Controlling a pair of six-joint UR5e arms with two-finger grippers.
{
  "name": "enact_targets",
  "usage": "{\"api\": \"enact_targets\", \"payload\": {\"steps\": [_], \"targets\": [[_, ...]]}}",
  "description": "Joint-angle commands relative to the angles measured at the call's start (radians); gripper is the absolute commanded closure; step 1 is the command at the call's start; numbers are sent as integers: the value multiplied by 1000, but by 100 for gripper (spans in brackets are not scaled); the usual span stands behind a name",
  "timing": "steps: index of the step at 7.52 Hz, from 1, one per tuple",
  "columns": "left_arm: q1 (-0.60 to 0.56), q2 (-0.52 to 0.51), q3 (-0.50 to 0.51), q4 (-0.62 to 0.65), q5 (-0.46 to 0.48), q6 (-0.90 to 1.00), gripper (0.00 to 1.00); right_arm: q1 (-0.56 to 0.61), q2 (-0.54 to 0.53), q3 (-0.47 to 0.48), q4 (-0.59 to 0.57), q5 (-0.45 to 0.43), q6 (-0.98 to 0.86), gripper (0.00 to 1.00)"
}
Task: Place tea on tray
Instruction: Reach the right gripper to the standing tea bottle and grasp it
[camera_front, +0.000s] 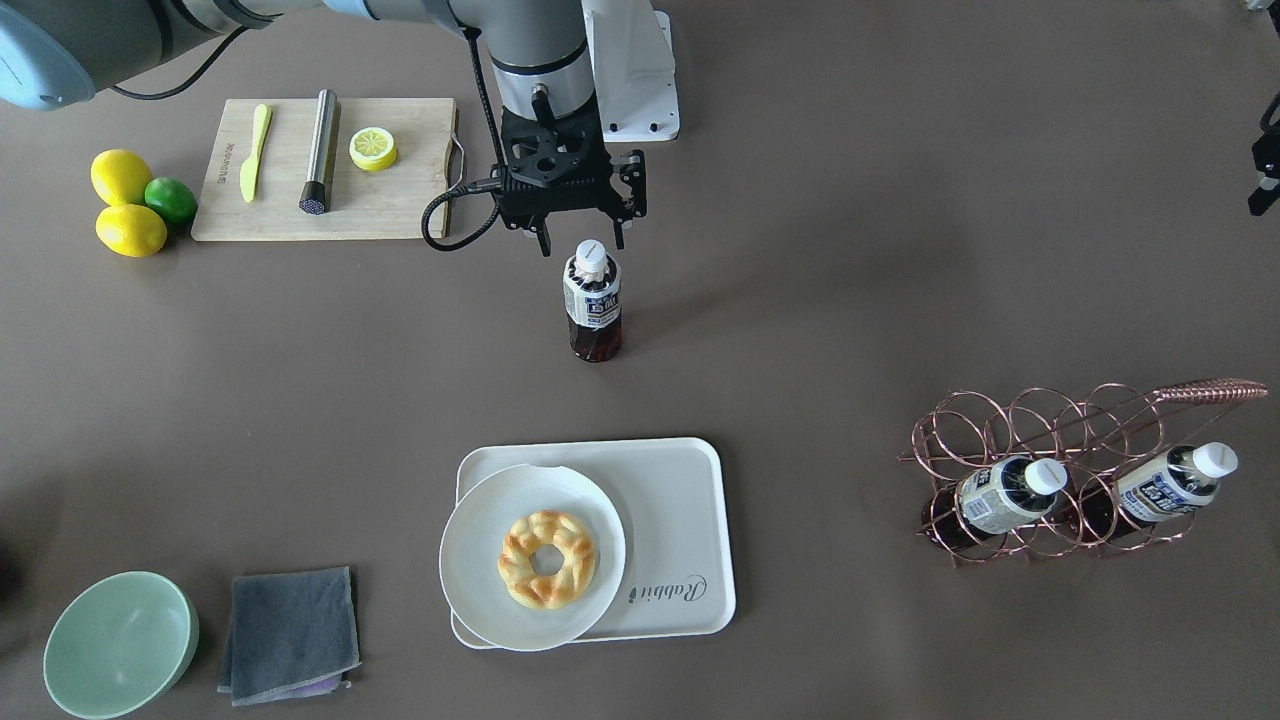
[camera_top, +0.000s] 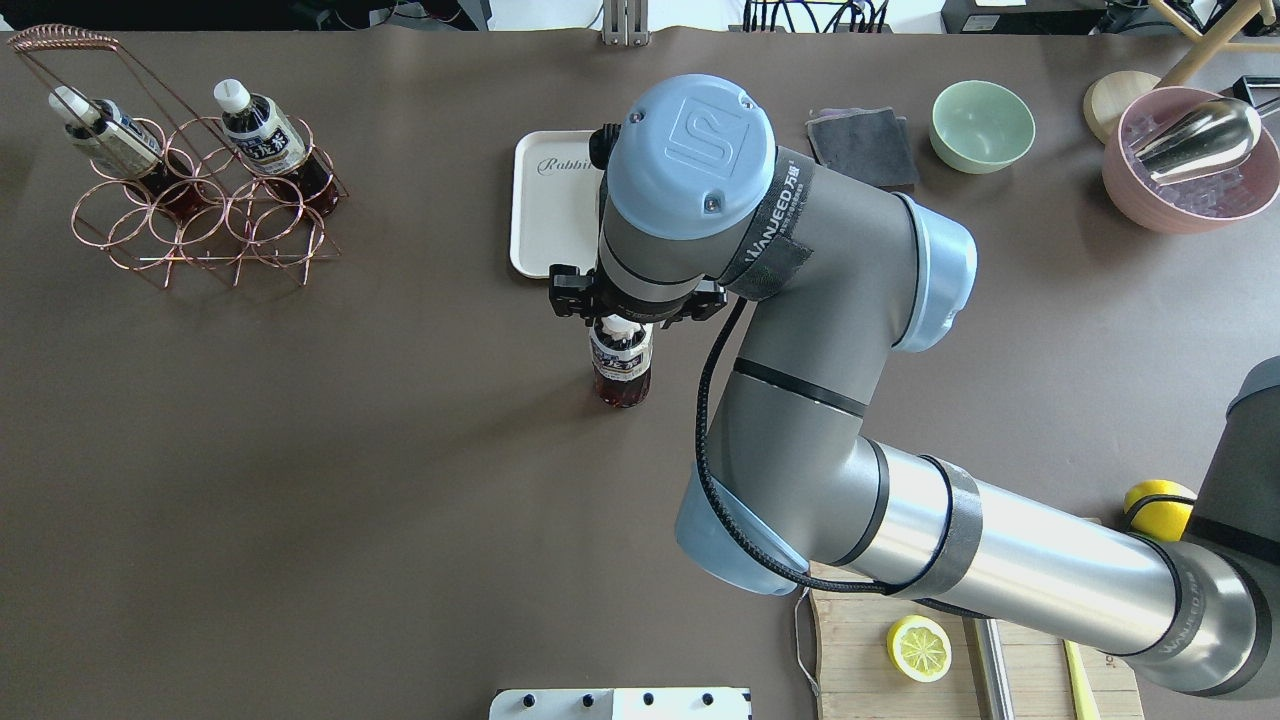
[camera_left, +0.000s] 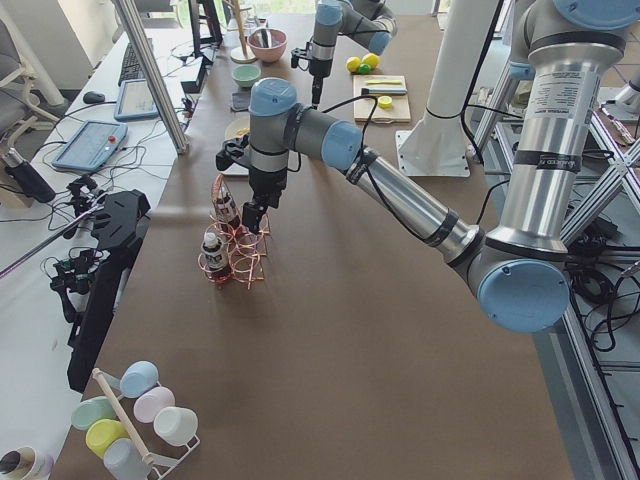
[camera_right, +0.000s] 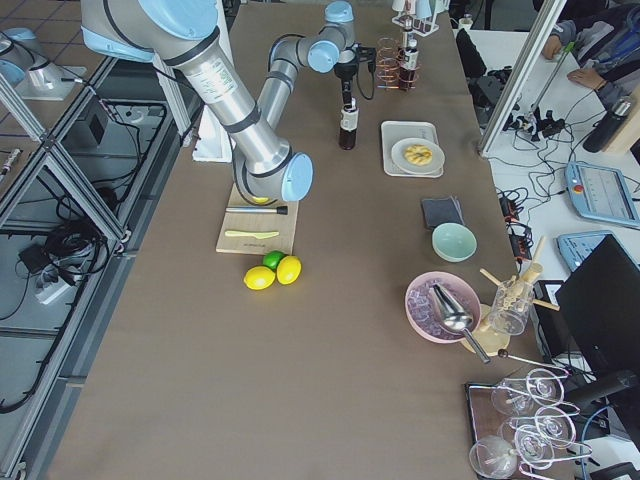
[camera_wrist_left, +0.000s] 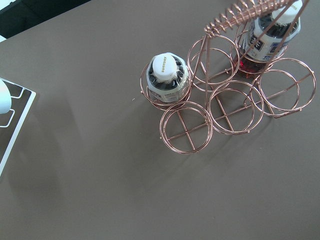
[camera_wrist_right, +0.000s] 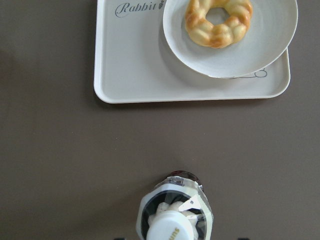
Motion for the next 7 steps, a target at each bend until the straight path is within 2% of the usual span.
{"api": "enact_targets", "payload": {"steps": [1, 2, 3, 5, 6, 7], "targets": [[-2, 1, -2, -1, 1, 1, 3, -13, 21, -21, 0, -14, 27, 55], [0, 1, -2, -1, 1, 1, 3, -13, 22, -26, 0, -14, 30, 90], [-2, 1, -4, -2, 1, 1, 3, -12, 20, -31, 0, -14, 30, 100], [-2, 1, -2, -3, 1, -5, 3, 34, 61, -35, -3, -8, 18, 100], [-2, 2, 11, -3, 1, 3, 3, 75, 96, -82, -5, 3, 12, 100], [-15, 25, -4, -3, 1, 4, 3, 129, 177, -188, -5, 44, -12, 100]]}}
